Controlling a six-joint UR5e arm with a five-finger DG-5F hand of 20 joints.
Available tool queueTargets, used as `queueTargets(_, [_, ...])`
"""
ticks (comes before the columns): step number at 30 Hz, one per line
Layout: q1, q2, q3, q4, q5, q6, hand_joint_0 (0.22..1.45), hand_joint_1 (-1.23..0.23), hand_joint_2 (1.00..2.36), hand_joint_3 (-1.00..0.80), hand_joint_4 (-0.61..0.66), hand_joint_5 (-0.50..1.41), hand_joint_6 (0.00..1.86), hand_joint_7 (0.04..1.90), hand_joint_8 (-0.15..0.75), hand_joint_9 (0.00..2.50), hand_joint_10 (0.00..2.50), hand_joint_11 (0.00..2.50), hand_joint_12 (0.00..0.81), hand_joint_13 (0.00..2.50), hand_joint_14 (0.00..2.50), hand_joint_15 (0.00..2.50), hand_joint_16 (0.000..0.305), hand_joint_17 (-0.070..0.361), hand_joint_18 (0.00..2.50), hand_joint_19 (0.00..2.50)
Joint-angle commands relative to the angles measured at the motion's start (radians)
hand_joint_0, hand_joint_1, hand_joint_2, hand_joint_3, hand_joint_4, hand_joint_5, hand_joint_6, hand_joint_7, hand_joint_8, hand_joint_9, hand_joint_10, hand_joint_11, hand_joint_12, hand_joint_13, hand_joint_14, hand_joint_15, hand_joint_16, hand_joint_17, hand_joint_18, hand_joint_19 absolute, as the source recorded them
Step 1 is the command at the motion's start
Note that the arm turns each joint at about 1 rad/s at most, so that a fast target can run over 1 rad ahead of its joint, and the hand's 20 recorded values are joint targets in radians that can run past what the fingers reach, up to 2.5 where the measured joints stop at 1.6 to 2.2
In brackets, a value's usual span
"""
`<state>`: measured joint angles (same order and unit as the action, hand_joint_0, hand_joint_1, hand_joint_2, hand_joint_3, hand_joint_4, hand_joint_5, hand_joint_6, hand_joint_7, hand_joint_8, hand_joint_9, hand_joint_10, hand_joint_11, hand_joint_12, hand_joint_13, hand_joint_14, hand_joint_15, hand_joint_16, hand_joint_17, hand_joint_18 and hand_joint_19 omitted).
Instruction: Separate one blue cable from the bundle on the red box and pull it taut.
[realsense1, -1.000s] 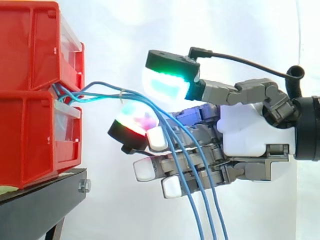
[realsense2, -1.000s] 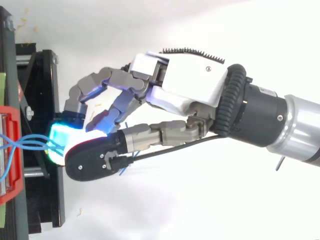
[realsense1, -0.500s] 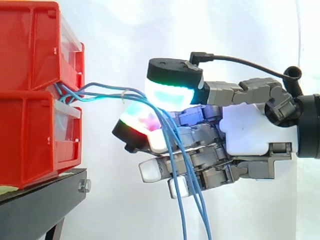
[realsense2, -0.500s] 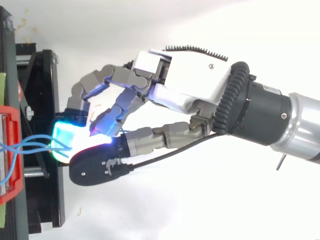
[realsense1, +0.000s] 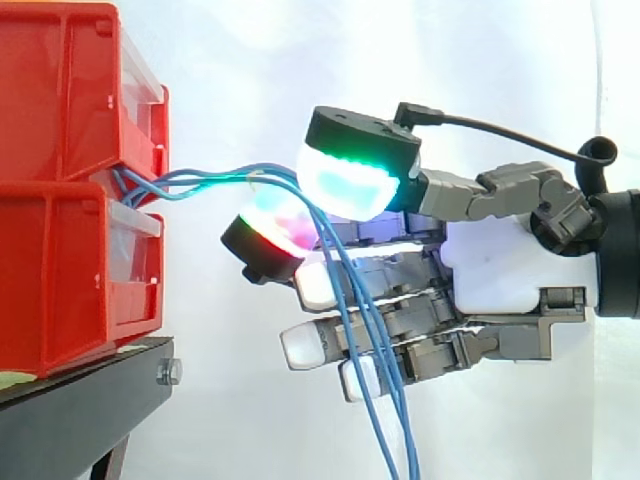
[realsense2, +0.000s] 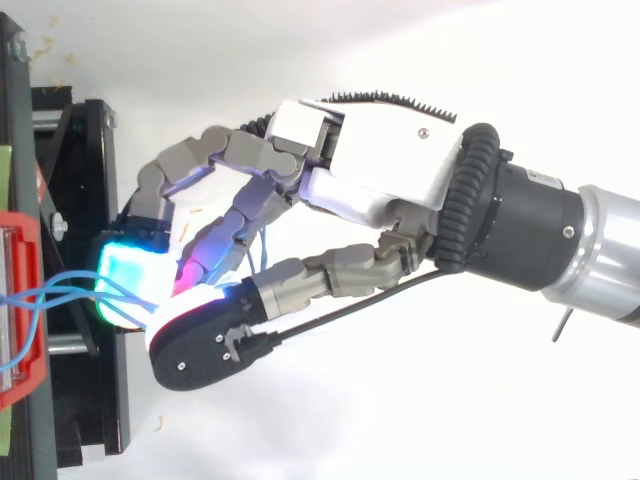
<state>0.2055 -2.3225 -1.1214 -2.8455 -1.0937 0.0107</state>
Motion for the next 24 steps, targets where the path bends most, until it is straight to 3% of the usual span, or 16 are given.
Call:
queueTargets(1, [0.0,0.0,0.0,0.0,0.0,0.0,0.72,-0.88,1.0,-0.5,-0.09,-0.11,0.94,0.87,0.234,1.15,0.01,0.29,0.379,0.93,0.02,0.38,0.047,0.106,0.88,0.6])
queueTargets(6, [0.0,-0.001,0.0,0.0,-0.005,0.0,0.64,-0.88,1.0,-0.5,-0.03,-0.08,0.92,0.89,0.233,1.17,0.01,0.26,0.375,0.94,0.02,0.39,0.047,0.105,0.89,0.62])
queueTargets(14, [0.0,0.0,0.0,-0.012,-0.012,0.002,0.52,-0.8,1.0,-0.5,-0.1,-0.04,0.86,0.97,0.229,1.24,0.01,0.16,0.371,0.98,0.02,0.38,0.048,0.109,0.93,0.63])
queueTargets(24, [-0.005,0.0,0.0,-0.037,-0.02,0.02,0.47,-0.52,1.0,-0.5,-0.15,-0.02,0.8,1.01,0.213,1.31,0.0,0.1,0.395,1.03,0.01,0.37,0.053,0.119,0.98,0.64])
